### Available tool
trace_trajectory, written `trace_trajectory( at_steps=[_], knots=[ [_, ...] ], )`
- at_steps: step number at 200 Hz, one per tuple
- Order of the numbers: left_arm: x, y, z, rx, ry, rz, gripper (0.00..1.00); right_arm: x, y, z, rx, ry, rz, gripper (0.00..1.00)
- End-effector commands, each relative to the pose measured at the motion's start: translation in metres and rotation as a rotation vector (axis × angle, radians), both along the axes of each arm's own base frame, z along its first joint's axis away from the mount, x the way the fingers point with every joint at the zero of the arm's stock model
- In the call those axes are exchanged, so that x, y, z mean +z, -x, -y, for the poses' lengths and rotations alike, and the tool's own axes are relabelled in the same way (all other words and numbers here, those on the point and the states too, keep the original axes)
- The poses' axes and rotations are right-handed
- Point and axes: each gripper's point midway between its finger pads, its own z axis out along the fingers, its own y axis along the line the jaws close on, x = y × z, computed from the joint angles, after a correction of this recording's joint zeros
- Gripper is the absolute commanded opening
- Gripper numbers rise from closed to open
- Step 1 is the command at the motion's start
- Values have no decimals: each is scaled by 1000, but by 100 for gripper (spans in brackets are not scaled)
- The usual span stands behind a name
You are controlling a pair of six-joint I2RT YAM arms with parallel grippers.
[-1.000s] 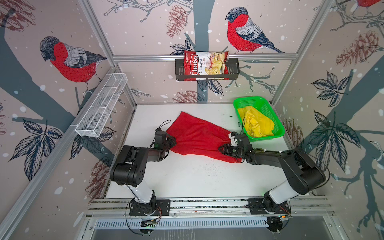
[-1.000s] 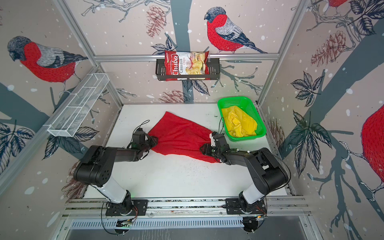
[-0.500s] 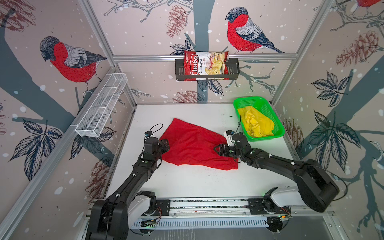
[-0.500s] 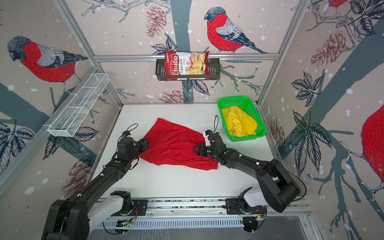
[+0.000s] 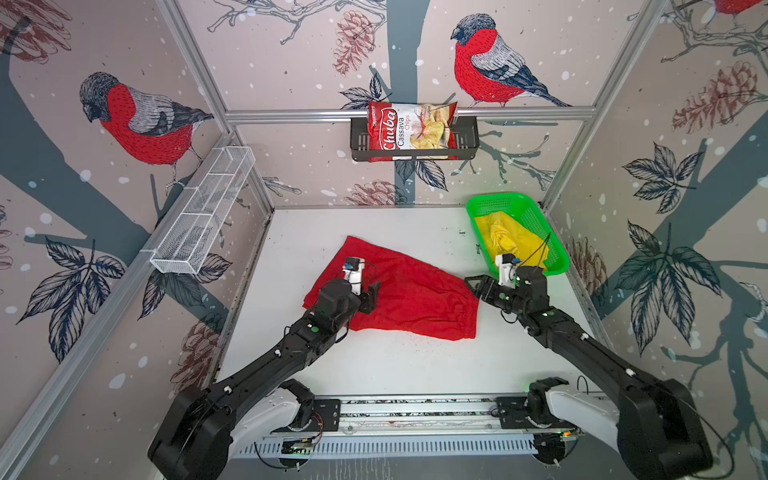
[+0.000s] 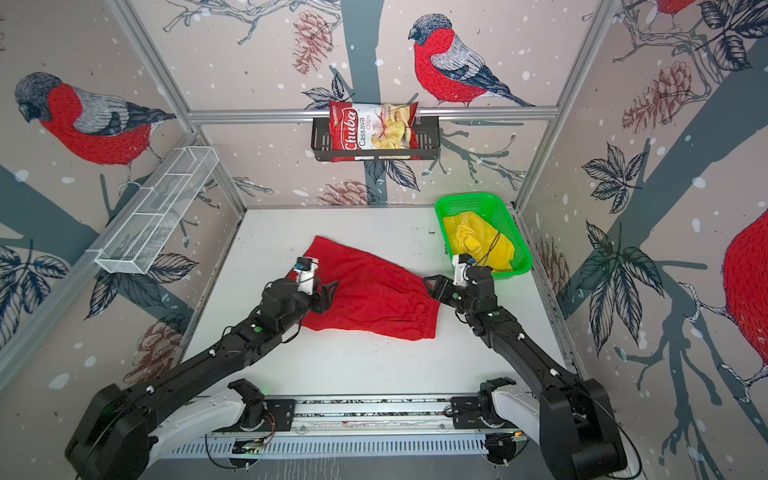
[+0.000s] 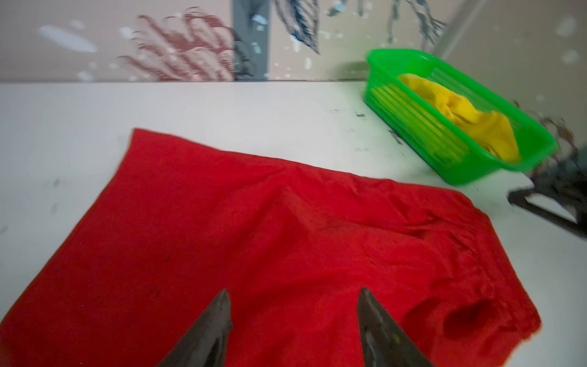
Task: Fold and stack the shorts
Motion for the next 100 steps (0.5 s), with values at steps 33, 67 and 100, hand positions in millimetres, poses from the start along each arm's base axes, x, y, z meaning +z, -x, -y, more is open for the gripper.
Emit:
trace_trajectory(
  at_steps=[33,67,100],
  knots=[
    [2,37,117,-552,-220,234,64,-19,15,44,-110,-82,-71,65],
    [-38,63,179,-860,-367,253,66,-22,25,43,-89,-102,-68,64],
    [-87,84,224,-1067,-547,236,70,-26,30,42,-80,-103,-63,63]
  ],
)
